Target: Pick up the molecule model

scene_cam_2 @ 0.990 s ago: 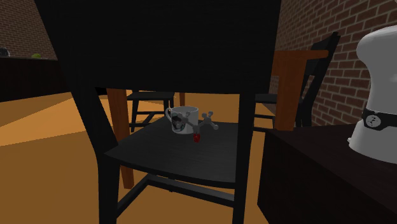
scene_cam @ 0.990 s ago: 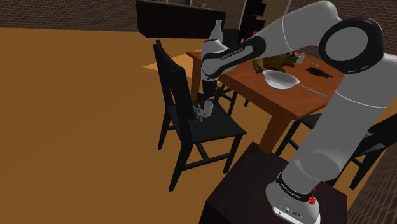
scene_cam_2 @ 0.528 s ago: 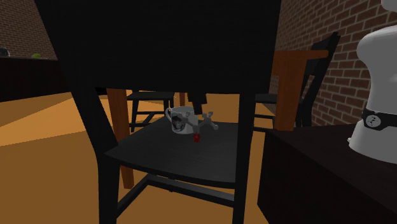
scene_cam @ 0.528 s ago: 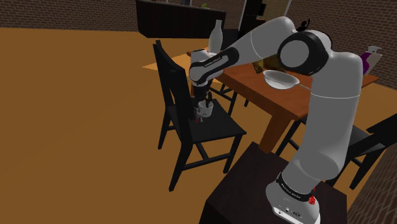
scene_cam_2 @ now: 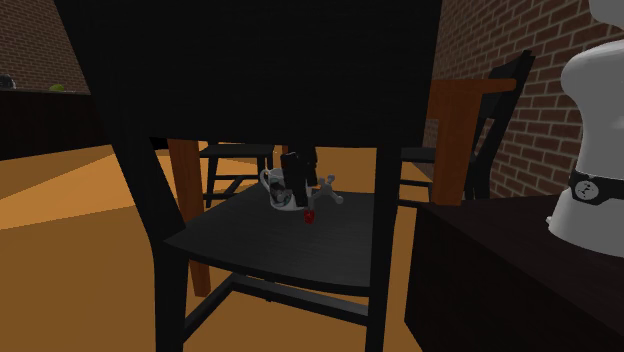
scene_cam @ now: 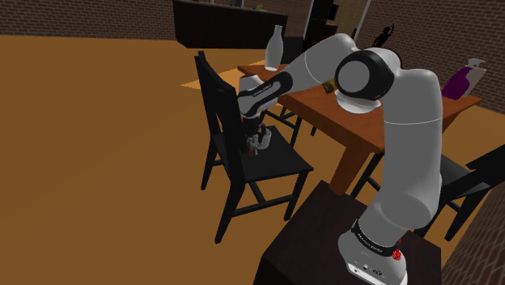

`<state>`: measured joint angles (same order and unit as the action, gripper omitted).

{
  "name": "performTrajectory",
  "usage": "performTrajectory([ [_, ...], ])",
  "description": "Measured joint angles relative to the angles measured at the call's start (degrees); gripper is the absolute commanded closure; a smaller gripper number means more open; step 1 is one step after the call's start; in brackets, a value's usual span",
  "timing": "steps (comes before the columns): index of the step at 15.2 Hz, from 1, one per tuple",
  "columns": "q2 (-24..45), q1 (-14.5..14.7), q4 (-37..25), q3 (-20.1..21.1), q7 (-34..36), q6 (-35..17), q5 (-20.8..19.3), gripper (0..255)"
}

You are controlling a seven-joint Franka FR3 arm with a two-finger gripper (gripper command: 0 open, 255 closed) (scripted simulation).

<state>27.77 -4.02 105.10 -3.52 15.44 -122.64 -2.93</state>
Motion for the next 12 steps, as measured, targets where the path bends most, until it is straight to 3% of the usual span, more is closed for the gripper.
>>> performTrajectory([
  [1,0.2,0.0,0.4,0.0,0.0,-0.5,0.0,0],
  [2,0.4,0.0,0.4,0.0,0.0,-0.8,0.0,255],
  [12,0.6,0.0,0.4,0.0,0.0,-1.1,0.0,255],
])
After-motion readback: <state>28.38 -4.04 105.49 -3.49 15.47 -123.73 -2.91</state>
